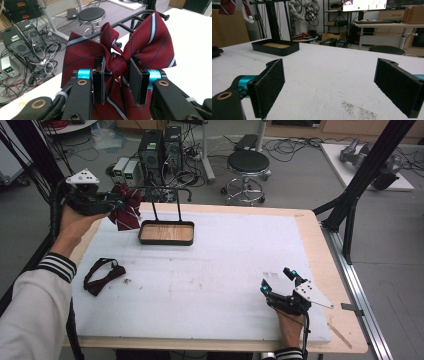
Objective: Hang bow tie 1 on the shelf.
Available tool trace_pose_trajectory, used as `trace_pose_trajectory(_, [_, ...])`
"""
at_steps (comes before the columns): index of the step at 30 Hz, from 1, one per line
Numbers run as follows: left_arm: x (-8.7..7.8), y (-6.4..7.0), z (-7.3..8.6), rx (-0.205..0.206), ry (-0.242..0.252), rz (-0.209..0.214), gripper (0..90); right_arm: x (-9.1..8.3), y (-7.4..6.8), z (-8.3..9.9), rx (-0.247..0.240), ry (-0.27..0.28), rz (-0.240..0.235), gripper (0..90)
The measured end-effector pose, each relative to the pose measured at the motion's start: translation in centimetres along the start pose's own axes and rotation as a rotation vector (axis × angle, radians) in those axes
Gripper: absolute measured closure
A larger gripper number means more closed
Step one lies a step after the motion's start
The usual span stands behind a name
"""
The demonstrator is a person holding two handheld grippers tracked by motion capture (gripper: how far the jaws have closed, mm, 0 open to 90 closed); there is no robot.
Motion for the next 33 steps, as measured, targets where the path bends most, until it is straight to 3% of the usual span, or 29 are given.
trace_pose_trajectory(17, [0.6,-1.4,-0.4,0.011,-0.022,0.018,67.9,0.0,0.0,0.0,0.0,-0.004,0.007,8.8])
trace_pose_trajectory(33, [2.2,-2.0,0.0,0.001,-0.085,0.003,67.8,0.0,0.1,0.0,0.006,-0.004,0.009,8.8])
Point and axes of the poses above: each handheld gripper's, and its own axes: x roughly forward along the jaws, z roughly out of its underside, y roughly to its right, the point moved 5 cm from there along x, roughly forward along the jaws, and after that the axes turned 1 degree about z, right-handed, at the moved point
